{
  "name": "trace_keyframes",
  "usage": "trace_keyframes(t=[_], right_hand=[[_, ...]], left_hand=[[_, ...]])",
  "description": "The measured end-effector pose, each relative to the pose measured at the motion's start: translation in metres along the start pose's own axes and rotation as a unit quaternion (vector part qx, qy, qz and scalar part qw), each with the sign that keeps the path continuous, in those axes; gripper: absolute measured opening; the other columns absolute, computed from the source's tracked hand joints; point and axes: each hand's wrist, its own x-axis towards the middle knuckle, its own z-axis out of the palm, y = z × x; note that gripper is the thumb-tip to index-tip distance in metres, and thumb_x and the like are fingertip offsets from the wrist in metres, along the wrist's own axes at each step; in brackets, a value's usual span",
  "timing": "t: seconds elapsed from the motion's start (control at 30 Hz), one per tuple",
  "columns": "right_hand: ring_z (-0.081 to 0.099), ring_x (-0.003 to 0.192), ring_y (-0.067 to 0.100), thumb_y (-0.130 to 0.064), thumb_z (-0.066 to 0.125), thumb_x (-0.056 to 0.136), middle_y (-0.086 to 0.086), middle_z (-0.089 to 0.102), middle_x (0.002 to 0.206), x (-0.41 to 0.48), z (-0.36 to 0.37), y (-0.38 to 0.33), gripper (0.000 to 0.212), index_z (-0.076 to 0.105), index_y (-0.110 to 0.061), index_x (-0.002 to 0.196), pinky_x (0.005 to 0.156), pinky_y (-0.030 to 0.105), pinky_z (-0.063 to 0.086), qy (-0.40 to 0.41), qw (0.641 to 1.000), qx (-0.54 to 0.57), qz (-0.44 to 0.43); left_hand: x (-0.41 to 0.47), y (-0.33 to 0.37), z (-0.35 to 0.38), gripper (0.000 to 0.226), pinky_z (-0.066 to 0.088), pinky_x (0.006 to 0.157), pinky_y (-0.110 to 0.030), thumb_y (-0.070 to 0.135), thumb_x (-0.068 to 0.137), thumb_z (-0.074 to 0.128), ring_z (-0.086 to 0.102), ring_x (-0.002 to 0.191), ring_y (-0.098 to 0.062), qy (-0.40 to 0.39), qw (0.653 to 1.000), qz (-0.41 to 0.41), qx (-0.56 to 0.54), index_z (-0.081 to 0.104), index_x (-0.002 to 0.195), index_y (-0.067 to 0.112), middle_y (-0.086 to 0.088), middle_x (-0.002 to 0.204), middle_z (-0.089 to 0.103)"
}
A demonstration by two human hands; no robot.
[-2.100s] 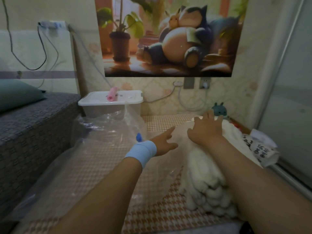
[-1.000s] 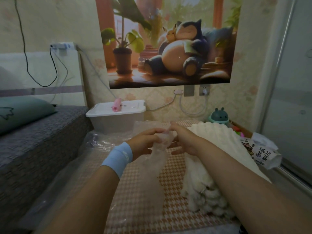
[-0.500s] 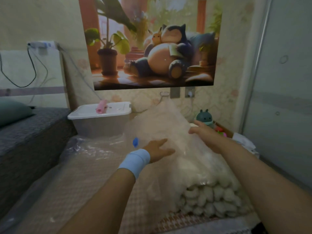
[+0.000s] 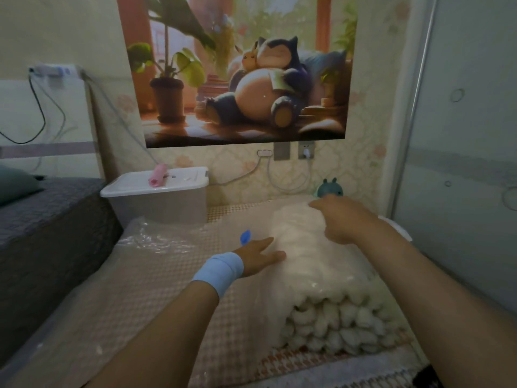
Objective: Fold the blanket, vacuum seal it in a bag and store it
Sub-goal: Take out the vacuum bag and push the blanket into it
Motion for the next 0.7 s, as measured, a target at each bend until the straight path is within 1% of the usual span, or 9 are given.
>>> trace_keyframes(t=[0.07, 0.13, 0.2, 0.27, 0.33, 0.43, 0.5, 0.6, 0.7], right_hand=[[0.036, 0.142, 0.025, -0.014, 0.052, 0.093, -0.001, 0.033, 0.158, -0.011, -0.004, -0.044, 0.065, 0.033, -0.033, 0.152, 0.113, 0.043, 0.035, -0.024, 0.995, 0.02, -0.095], [0.042, 0.138, 0.026, -0.024, 0.051, 0.095, 0.0, 0.039, 0.155, -0.017, 0.011, -0.086, 0.061, 0.032, -0.039, 0.152, 0.111, 0.043, 0.037, -0.11, 0.977, 0.057, -0.173], [0.043, 0.136, 0.028, -0.03, 0.049, 0.097, 0.004, 0.037, 0.157, -0.014, 0.03, -0.11, 0.067, 0.018, -0.039, 0.156, 0.11, 0.042, 0.038, -0.202, 0.969, 0.036, -0.138], [0.044, 0.135, 0.028, -0.027, 0.047, 0.096, 0.007, 0.038, 0.156, -0.003, 0.042, -0.123, 0.064, 0.025, -0.026, 0.155, 0.111, 0.043, 0.038, -0.248, 0.965, -0.042, -0.073], [0.047, 0.132, 0.032, -0.025, 0.051, 0.09, 0.008, 0.043, 0.15, 0.007, 0.044, -0.136, 0.058, 0.042, -0.015, 0.147, 0.111, 0.05, 0.038, -0.265, 0.956, -0.117, -0.037], [0.036, 0.139, 0.039, -0.027, 0.051, 0.094, 0.01, 0.034, 0.155, 0.02, 0.048, -0.168, 0.064, 0.03, -0.014, 0.153, 0.114, 0.061, 0.026, -0.278, 0.934, -0.225, -0.025], [0.037, 0.139, 0.038, -0.024, 0.049, 0.097, 0.009, 0.037, 0.153, 0.022, 0.053, -0.19, 0.057, 0.033, -0.015, 0.151, 0.113, 0.06, 0.026, -0.245, 0.931, -0.262, -0.073], [0.042, 0.137, 0.03, -0.011, 0.048, 0.093, 0.008, 0.037, 0.154, 0.031, 0.078, -0.219, 0.058, 0.037, -0.019, 0.15, 0.11, 0.045, 0.038, -0.181, 0.964, -0.082, -0.176], [0.015, 0.15, 0.031, -0.018, 0.048, 0.098, 0.007, 0.004, 0.166, 0.04, 0.114, -0.252, 0.072, 0.01, -0.031, 0.158, 0.118, 0.047, 0.024, -0.209, 0.953, 0.046, -0.214]], left_hand=[[-0.002, -0.006, -0.003, 0.072, 0.015, 0.118, -0.045, 0.067, 0.091, 0.035, 0.017, 0.146, -0.025, 0.011, 1.0, -0.004, -0.005, 0.02, 0.152, 0.033, 0.003, 0.159, 0.017], [-0.007, -0.014, -0.011, 0.061, 0.025, 0.115, -0.042, 0.059, 0.096, 0.033, 0.032, 0.14, -0.027, 0.017, 1.0, -0.008, 0.019, 0.031, 0.149, 0.028, -0.004, 0.155, 0.029], [-0.015, -0.029, -0.018, 0.054, 0.032, 0.11, -0.04, 0.053, 0.099, 0.031, 0.042, 0.133, -0.028, 0.017, 0.997, -0.03, 0.065, 0.043, 0.143, 0.024, -0.008, 0.149, 0.042], [-0.024, -0.055, -0.027, 0.053, 0.031, 0.111, -0.039, 0.051, 0.1, 0.033, 0.041, 0.134, -0.026, 0.037, 0.99, -0.08, 0.109, 0.046, 0.142, 0.02, -0.006, 0.149, 0.042], [-0.032, -0.087, -0.037, 0.054, 0.028, 0.114, -0.038, 0.046, 0.1, 0.036, 0.035, 0.138, -0.026, 0.061, 0.976, -0.144, 0.149, 0.04, 0.145, 0.017, -0.005, 0.153, 0.036], [-0.048, -0.135, -0.054, 0.054, 0.029, 0.113, -0.037, 0.036, 0.101, 0.041, 0.032, 0.14, -0.028, 0.077, 0.955, -0.227, 0.174, 0.031, 0.149, 0.015, -0.008, 0.155, 0.03], [-0.057, -0.165, -0.063, 0.054, 0.033, 0.112, -0.039, 0.03, 0.101, 0.041, 0.035, 0.138, -0.03, 0.076, 0.941, -0.273, 0.186, 0.027, 0.151, 0.016, -0.009, 0.155, 0.029], [-0.065, -0.204, -0.072, 0.057, 0.037, 0.109, -0.042, 0.024, 0.101, 0.04, 0.034, 0.138, -0.034, 0.061, 0.925, -0.318, 0.198, 0.018, 0.153, 0.02, -0.01, 0.158, 0.021], [-0.076, -0.235, -0.075, 0.064, 0.035, 0.11, -0.046, 0.02, 0.099, 0.041, 0.022, 0.142, -0.037, 0.066, 0.911, -0.35, 0.206, 0.009, 0.154, 0.025, -0.01, 0.16, 0.006]])
